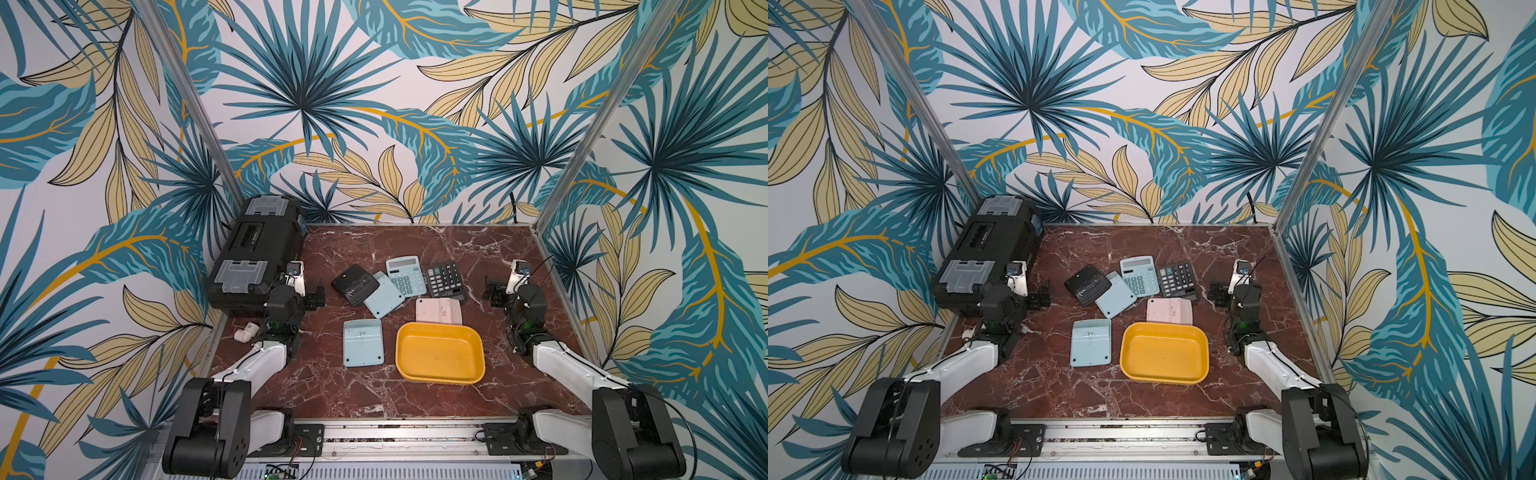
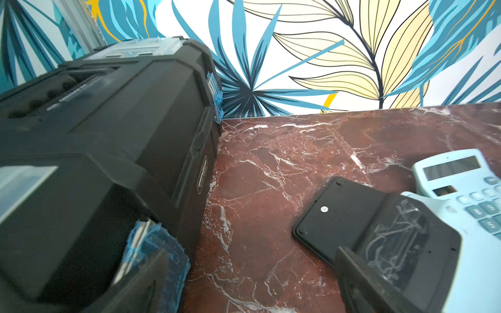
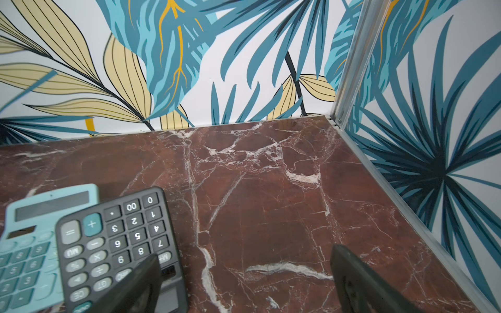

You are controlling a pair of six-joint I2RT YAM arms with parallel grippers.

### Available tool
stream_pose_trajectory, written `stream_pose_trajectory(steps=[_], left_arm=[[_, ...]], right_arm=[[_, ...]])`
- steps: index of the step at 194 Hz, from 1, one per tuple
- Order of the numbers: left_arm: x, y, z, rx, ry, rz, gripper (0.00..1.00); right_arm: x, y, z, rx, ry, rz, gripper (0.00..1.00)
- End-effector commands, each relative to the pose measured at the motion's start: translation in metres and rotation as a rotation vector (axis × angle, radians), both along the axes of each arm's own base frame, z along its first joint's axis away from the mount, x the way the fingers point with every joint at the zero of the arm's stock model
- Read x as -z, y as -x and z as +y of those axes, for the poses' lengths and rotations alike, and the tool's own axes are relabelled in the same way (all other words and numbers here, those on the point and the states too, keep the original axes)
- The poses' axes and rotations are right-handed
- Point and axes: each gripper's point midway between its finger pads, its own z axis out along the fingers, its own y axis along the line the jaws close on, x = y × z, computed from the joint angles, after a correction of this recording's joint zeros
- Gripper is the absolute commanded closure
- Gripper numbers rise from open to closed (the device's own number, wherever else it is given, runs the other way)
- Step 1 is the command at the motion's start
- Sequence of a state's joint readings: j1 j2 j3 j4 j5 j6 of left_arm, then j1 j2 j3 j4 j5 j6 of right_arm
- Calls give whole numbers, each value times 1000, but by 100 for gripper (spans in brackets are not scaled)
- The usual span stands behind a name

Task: Put the calculator in the storage box
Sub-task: Pick up the calculator at the center of the board.

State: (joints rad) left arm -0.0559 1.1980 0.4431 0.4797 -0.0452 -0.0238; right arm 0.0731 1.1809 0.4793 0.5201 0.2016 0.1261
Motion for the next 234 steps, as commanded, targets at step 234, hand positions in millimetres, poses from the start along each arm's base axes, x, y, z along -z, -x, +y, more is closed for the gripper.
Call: stream_pose_trajectory(steps=[234], left_arm=[[51,140,-78,189,852,465,0]], right_arm=[[-8,81,226,-643,-495,622,1]])
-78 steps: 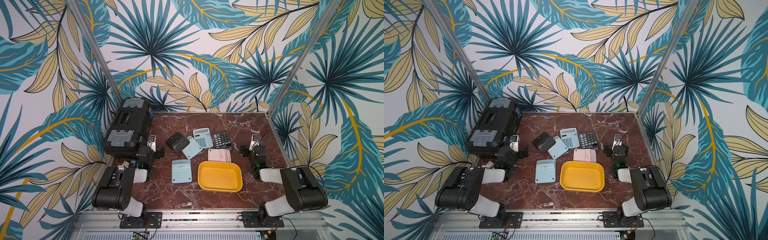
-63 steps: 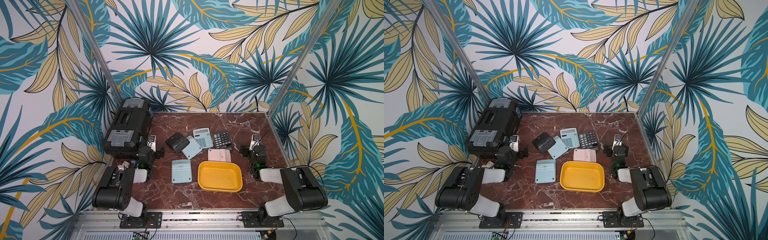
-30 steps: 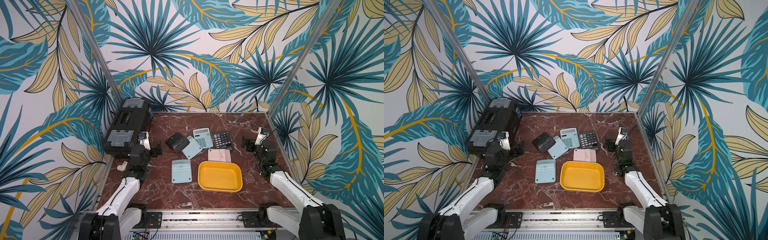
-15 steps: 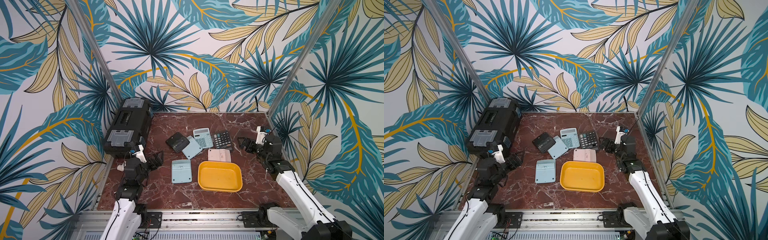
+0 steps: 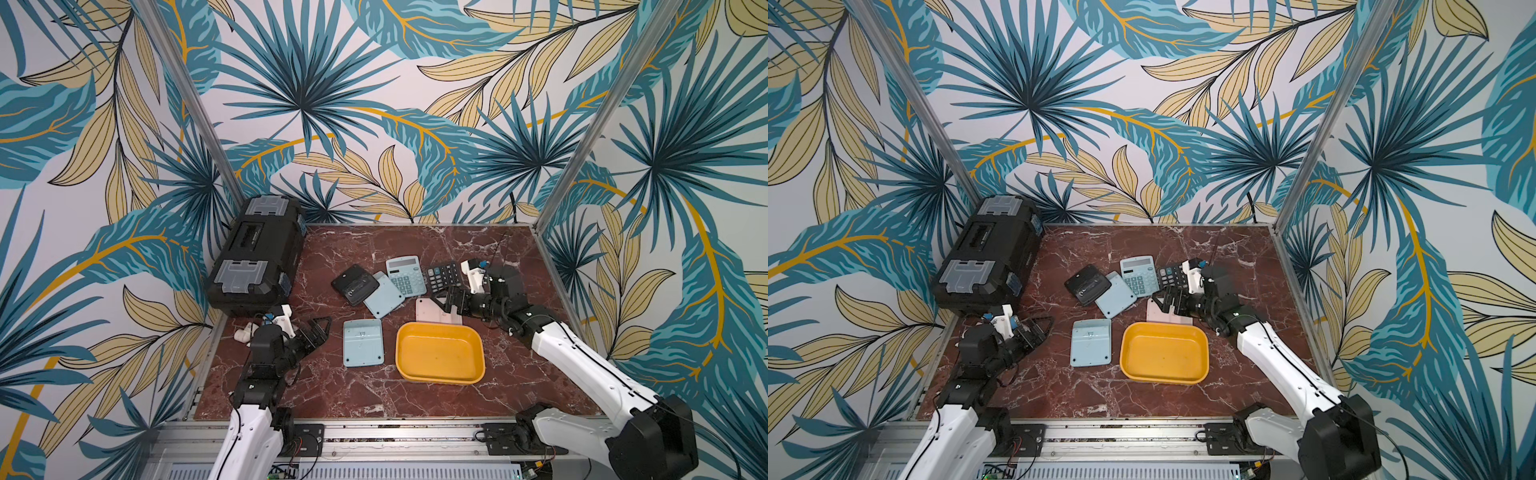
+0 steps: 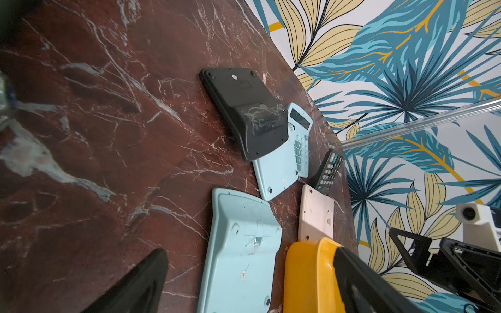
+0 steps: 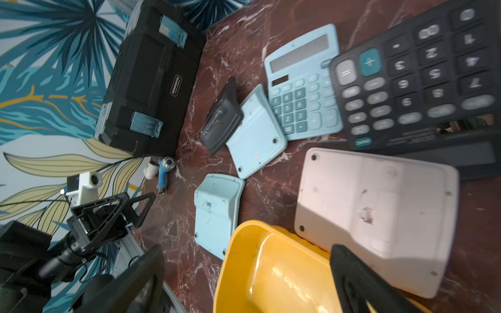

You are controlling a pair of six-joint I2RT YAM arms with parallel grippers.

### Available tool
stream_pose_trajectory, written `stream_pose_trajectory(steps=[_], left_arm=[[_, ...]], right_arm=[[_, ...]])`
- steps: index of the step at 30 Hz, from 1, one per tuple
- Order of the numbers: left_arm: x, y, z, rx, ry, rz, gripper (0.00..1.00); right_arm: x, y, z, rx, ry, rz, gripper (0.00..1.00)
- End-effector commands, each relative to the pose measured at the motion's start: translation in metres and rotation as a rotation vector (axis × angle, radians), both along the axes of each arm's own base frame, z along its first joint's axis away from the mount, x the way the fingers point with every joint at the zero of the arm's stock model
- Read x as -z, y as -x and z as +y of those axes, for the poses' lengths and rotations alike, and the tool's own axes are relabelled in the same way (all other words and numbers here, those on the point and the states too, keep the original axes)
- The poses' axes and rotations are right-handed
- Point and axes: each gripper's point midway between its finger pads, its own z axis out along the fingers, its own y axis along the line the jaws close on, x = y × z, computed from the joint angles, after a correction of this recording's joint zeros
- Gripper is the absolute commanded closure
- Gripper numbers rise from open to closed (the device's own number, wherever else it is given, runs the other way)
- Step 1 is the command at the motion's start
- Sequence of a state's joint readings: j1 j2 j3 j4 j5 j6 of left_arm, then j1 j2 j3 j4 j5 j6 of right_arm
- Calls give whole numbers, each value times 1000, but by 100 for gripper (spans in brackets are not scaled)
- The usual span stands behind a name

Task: Put the calculator in the storage box
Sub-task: Pick up the calculator at the center of the board.

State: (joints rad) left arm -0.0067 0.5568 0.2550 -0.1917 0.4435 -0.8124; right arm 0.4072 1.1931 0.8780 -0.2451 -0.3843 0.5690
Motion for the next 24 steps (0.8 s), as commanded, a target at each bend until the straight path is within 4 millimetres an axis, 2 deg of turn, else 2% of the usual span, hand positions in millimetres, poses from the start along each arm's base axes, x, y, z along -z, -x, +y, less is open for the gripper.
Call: stream_pose_trajectory(steps=[1,4,8,13,17,24], left_arm=[[12,9,-17,124,-18,29,0],[22,11,-18,145,-39,76,0],[34,6,-21,157,-39,102,0],[47,-6,-24,167,-38,149,0],[58,-14,-33,198,-40,172,0],[74,-26,-56,273,-46,170,0]], right_arm=[[11,7,17,-28,69,43,1],[19,13,39,-83,91,73,0],[26,25,82,-199,93,126,0],[31,31,116,-269,120,148,1],[39,30,125,-279,150,166,1],[49,26,119,-247,203,176,1]])
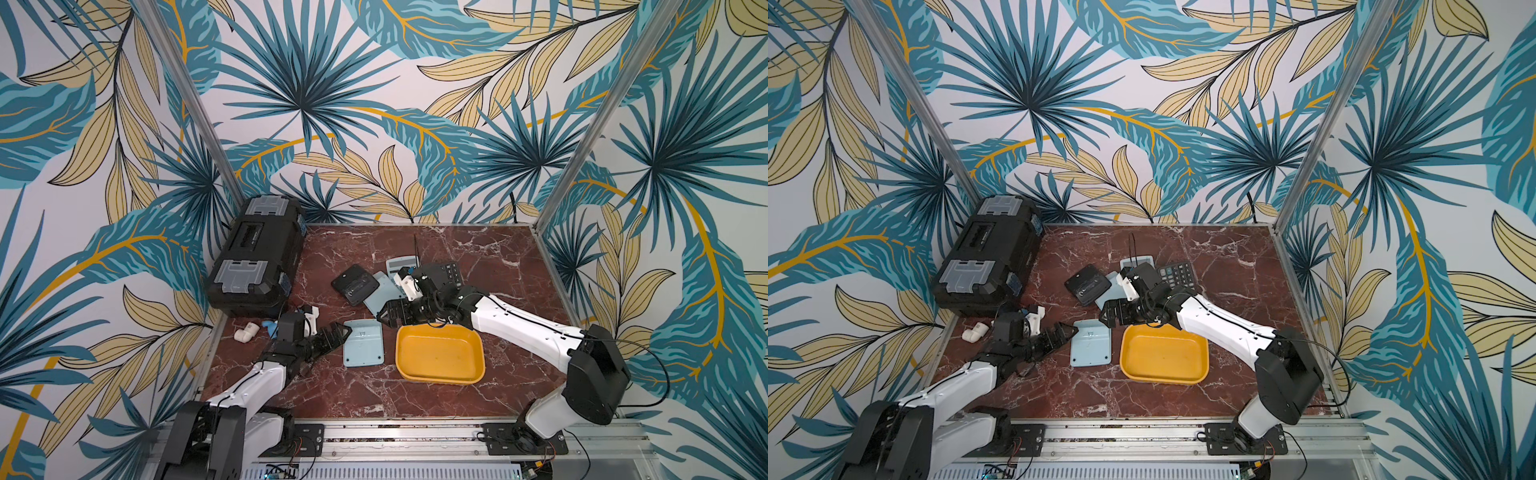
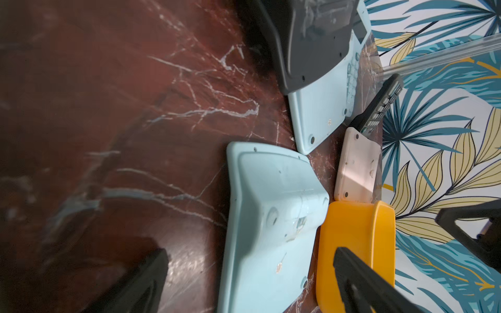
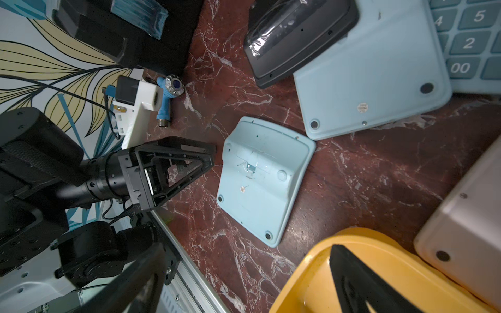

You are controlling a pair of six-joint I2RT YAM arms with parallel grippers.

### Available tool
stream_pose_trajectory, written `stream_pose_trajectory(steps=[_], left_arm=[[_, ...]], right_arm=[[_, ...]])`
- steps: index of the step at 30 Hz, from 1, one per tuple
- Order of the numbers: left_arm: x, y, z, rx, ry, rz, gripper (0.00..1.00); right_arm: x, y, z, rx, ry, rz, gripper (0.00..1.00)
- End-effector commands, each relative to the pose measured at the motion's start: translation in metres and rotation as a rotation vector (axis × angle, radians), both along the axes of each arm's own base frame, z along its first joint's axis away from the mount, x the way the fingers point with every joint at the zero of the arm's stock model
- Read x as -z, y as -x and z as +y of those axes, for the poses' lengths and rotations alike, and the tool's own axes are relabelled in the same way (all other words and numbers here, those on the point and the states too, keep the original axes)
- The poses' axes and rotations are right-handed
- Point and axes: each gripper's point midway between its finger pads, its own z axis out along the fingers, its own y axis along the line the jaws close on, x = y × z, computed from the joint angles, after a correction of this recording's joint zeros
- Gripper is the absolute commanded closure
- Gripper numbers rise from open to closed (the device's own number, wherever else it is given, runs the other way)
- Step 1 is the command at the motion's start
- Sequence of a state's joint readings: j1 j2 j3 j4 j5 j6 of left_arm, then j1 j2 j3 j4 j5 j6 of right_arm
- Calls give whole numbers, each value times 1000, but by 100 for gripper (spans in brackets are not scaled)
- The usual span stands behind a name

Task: Put the calculator in the storage box
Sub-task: Pick up the calculator at the center of the board.

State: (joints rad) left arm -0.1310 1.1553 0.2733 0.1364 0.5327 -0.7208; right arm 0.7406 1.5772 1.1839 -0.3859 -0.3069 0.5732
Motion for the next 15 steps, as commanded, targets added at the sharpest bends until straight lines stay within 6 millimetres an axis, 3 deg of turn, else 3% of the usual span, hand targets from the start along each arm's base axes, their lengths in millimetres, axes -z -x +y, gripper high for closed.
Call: stream_pose_trajectory(steps=[1,4,9,15], left_arm=[[-4,-5,-22,65,70,0,7],[-4,-3,-35,97,116,17,14],[-2,-2,-39,108,119,13,14],[0,-2,-39,109,119,10,14]], right_arm=[[9,-1,-5,26,51,11,1],[14,-4,-7,46,64,14,1],[22,-16,-15,117,114,7,1],[19,-41,16,150,46,46,4]])
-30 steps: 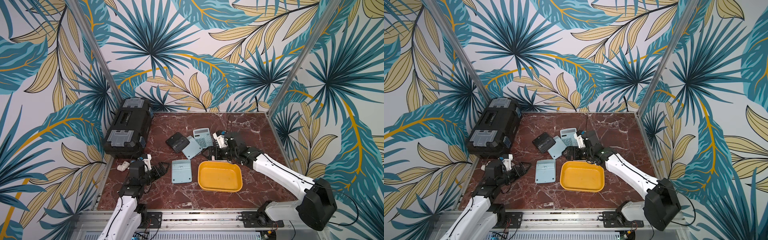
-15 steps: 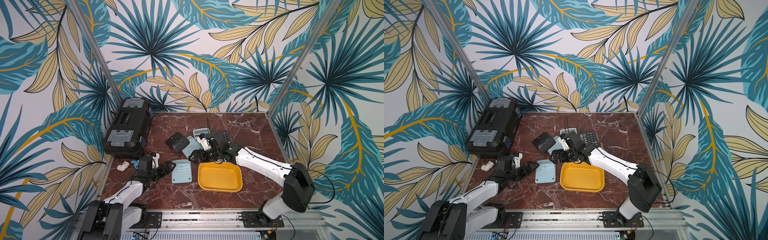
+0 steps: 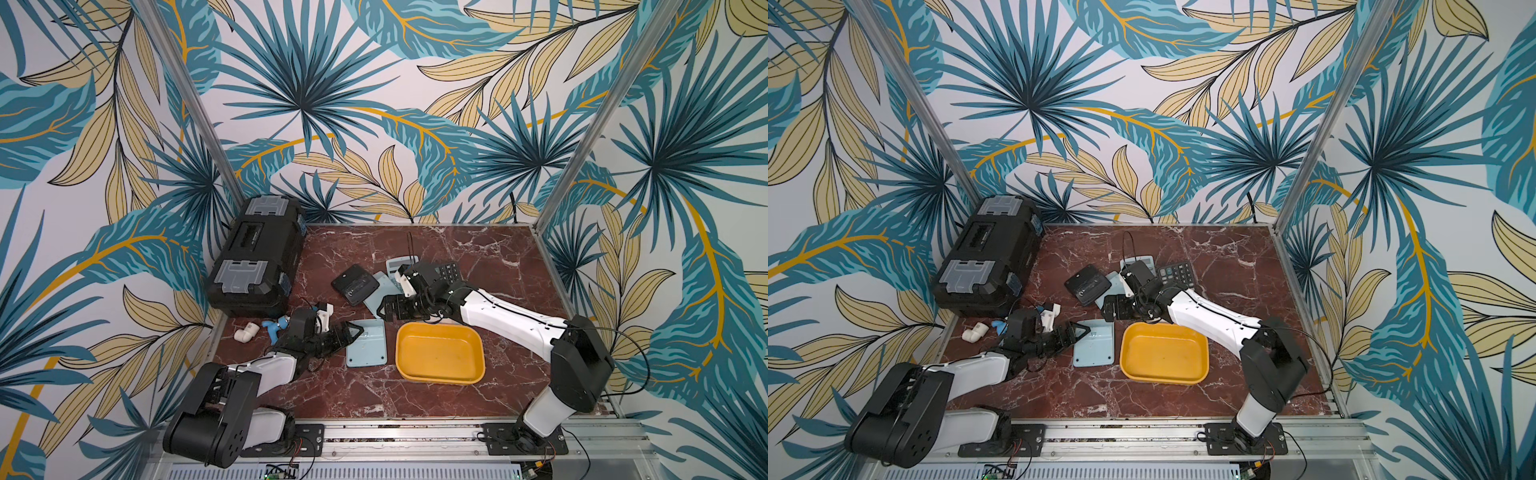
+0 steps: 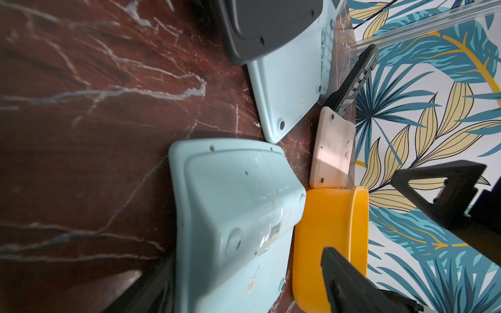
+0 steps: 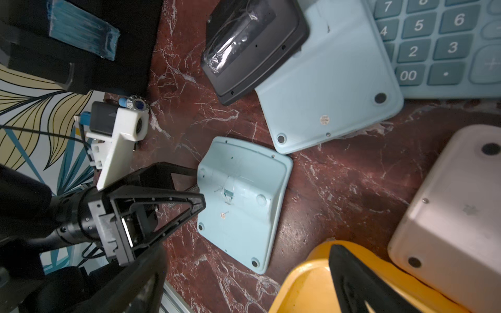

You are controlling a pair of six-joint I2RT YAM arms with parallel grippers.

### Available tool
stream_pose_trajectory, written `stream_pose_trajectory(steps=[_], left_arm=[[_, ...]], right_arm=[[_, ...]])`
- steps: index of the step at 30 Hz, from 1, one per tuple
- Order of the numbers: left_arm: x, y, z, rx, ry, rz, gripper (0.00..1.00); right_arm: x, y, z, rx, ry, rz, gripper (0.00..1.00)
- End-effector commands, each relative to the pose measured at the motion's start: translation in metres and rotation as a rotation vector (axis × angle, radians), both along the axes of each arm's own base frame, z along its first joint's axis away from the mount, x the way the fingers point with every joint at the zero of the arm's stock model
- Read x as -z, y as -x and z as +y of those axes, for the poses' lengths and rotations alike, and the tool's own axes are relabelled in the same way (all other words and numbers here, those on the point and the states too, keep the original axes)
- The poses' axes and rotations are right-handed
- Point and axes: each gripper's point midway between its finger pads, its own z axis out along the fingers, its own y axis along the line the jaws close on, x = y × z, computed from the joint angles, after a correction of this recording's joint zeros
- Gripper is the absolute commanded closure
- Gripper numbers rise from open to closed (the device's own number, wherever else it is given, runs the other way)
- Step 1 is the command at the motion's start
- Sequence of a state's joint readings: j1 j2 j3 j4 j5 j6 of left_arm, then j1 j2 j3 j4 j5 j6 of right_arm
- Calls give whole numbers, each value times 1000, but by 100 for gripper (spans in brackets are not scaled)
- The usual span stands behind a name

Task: Put the calculator in the storage box
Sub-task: Pick up the calculator at the center of the board.

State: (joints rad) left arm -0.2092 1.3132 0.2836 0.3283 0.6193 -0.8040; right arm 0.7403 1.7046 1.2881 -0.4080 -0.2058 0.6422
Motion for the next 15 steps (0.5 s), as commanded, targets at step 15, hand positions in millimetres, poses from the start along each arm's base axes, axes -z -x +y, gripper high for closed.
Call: stream_pose_trajectory(steps=[15], left_arm=[[-1,13,5,-7,7,14,14]], right_arm=[[75,-20,26,24,105,174,12]])
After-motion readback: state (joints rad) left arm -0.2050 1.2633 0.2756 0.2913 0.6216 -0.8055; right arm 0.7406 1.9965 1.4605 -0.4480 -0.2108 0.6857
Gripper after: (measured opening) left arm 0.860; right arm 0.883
